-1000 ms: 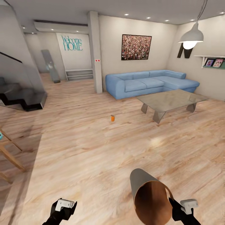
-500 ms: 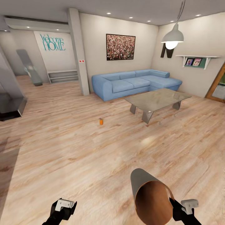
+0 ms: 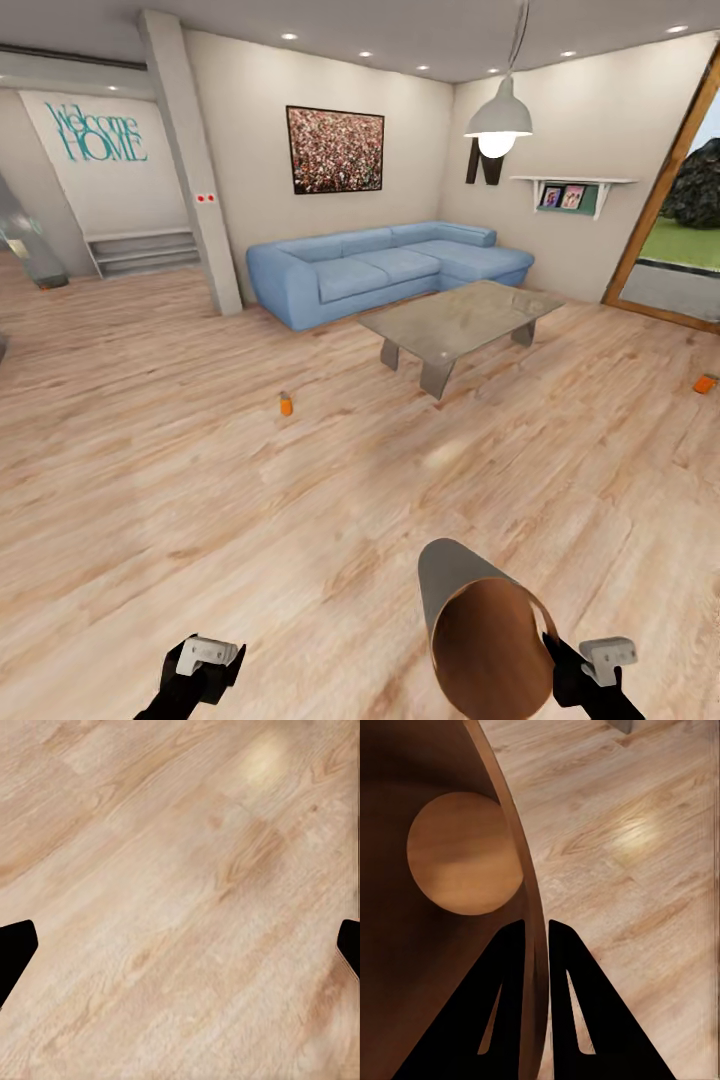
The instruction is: Put the three can of soda from the living room inside the tash can in the kitchen.
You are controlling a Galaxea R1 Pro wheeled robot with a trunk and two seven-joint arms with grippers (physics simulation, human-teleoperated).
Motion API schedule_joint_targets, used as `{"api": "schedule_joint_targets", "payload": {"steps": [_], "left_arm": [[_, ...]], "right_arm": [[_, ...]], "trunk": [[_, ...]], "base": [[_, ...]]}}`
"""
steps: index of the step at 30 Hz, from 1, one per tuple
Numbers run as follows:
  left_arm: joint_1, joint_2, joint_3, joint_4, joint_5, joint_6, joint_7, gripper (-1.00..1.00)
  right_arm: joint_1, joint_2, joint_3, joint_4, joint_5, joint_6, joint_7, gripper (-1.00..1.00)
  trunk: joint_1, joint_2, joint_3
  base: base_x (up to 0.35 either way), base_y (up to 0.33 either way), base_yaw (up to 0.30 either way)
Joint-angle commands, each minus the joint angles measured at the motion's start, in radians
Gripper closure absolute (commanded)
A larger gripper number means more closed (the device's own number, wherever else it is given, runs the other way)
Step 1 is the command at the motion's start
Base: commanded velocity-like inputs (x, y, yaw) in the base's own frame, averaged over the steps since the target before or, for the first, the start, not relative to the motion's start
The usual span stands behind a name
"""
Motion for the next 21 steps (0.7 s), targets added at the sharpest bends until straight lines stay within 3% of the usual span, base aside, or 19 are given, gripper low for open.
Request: {"api": "schedule_joint_targets", "payload": {"steps": [1, 8, 21], "left_arm": [[0.0, 0.0, 0.0, 0.0, 0.0, 0.0, 0.0, -1.0], [0.0, 0.0, 0.0, 0.0, 0.0, 0.0, 0.0, -1.0], [0.0, 0.001, 0.0, 0.001, 0.0, 0.0, 0.0, -1.0]], "right_arm": [[0.0, 0.0, 0.0, -0.002, -0.011, 0.001, 0.008, 1.0], [-0.001, 0.0, 0.0, -0.002, -0.011, 0.001, 0.008, 1.0], [-0.001, 0.0, -0.002, -0.002, -0.011, 0.001, 0.008, 1.0]], "trunk": [[0.0, 0.0, 0.0], [0.0, 0.0, 0.0], [0.0, 0.0, 0.0]], "base": [[0.328, 0.0, -0.232], [0.328, 0.0, -0.193], [0.328, 0.0, -0.019]]}}
